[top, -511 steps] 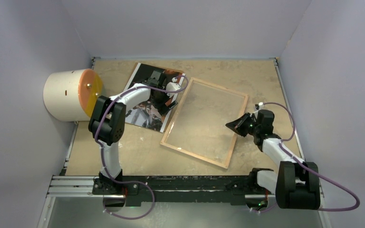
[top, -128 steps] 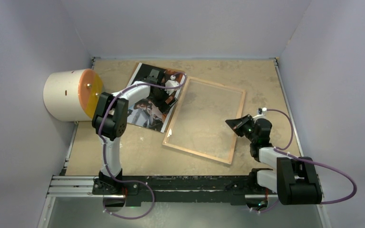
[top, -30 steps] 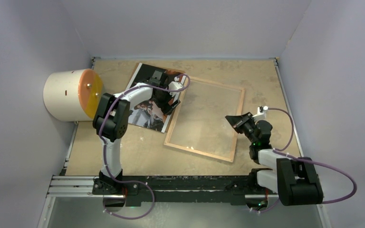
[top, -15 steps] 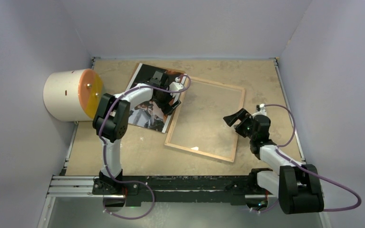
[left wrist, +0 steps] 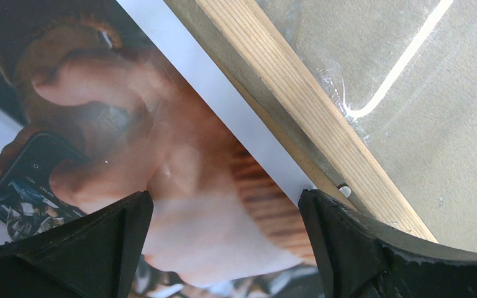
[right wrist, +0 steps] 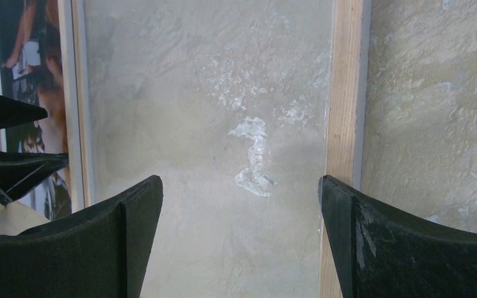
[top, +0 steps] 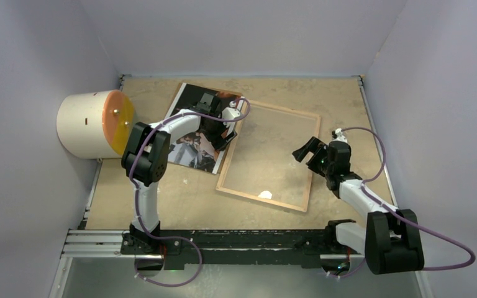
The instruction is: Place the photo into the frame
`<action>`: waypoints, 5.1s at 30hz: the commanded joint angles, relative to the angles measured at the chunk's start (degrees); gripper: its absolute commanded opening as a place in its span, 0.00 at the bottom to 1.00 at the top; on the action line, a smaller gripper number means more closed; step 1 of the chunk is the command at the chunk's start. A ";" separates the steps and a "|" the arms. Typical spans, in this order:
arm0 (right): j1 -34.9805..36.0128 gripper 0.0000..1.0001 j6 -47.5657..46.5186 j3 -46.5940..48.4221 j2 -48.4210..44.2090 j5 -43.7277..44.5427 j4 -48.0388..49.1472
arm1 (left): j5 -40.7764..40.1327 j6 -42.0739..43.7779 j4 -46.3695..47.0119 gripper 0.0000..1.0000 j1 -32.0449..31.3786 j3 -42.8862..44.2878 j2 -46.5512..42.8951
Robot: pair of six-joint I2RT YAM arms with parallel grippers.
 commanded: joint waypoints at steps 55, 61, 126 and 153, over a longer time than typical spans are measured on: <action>19.02 0.99 -3.26 16.57 11.51 25.93 -23.08 | -1.84 1.65 -2.61 0.98 -1.74 -3.36 2.35; 20.63 0.99 -4.17 18.46 13.38 29.82 -25.49 | -2.05 1.62 -2.48 0.98 -1.74 -3.57 2.26; 10.38 0.95 4.96 11.48 9.38 14.75 -22.93 | -2.03 1.82 -2.57 0.98 -1.57 -4.20 1.76; 9.83 0.88 5.06 12.03 4.93 12.99 -26.66 | -2.51 2.17 -2.44 0.98 -1.66 -5.06 1.38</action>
